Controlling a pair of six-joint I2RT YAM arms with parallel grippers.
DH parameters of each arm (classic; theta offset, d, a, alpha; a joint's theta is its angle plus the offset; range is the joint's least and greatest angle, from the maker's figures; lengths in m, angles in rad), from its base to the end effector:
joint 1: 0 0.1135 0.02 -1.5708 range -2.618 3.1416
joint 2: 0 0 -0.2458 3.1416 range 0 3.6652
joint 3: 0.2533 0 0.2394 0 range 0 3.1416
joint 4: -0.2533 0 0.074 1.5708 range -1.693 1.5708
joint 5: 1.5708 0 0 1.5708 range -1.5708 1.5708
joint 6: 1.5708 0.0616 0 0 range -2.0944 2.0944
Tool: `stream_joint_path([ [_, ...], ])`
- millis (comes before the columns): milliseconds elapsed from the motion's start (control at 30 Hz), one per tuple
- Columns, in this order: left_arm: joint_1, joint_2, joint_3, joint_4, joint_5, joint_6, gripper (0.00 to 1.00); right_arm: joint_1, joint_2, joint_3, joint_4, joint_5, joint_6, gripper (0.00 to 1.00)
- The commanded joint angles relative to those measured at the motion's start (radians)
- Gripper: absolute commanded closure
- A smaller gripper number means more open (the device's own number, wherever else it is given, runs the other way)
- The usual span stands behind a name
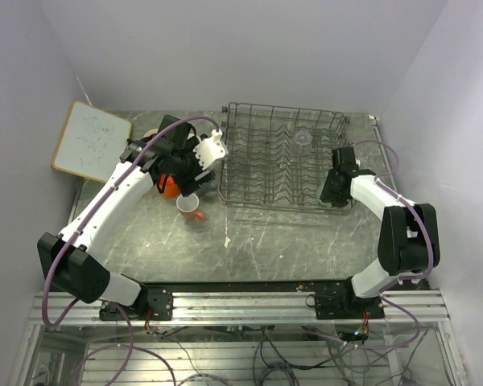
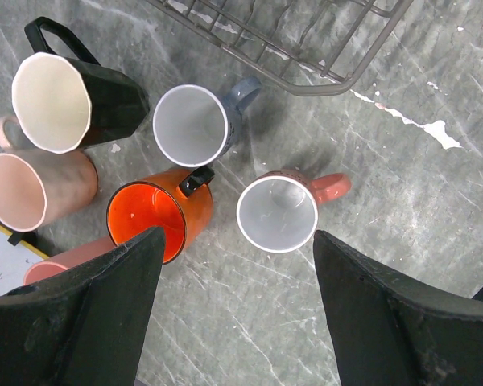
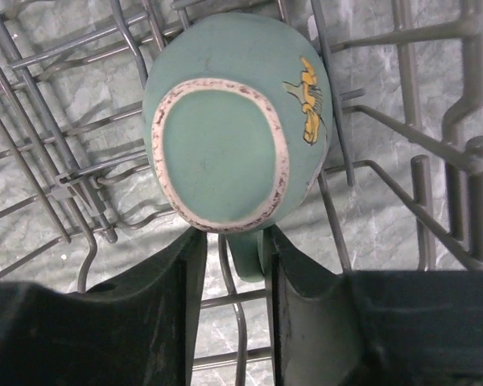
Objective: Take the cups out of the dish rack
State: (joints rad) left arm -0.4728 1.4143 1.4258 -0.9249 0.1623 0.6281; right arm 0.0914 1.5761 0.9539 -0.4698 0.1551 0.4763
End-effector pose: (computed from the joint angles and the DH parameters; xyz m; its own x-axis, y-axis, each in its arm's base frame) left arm 0.2582 -0.1433 0.3123 -0.2545 0.7815 -0.5696 0.8489 0.4627 0.2556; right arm 0.3063 0.0185 0.1533 -0.7943 0.3821 -0.4723 0.3881 0.9173 0.0894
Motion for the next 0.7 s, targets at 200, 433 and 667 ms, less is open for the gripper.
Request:
stream_joint_path([
  [200,-0.007,-0.023,0.028,-0.001,0.023,-0.004,0.15,0.031,0.018,0.086,-0.051,0.053,0.008,0.91],
  [433,-0.007,-0.023,0.035,-0.003,0.026,-0.004,0.15,0.04,-0.016,0.169,-0.085,0.054,0.013,1.0],
  [667,-0.007,-0.023,0.043,-0.005,0.032,-0.003,0.15,0.06,-0.056,0.283,-0.124,0.039,0.023,1.0],
])
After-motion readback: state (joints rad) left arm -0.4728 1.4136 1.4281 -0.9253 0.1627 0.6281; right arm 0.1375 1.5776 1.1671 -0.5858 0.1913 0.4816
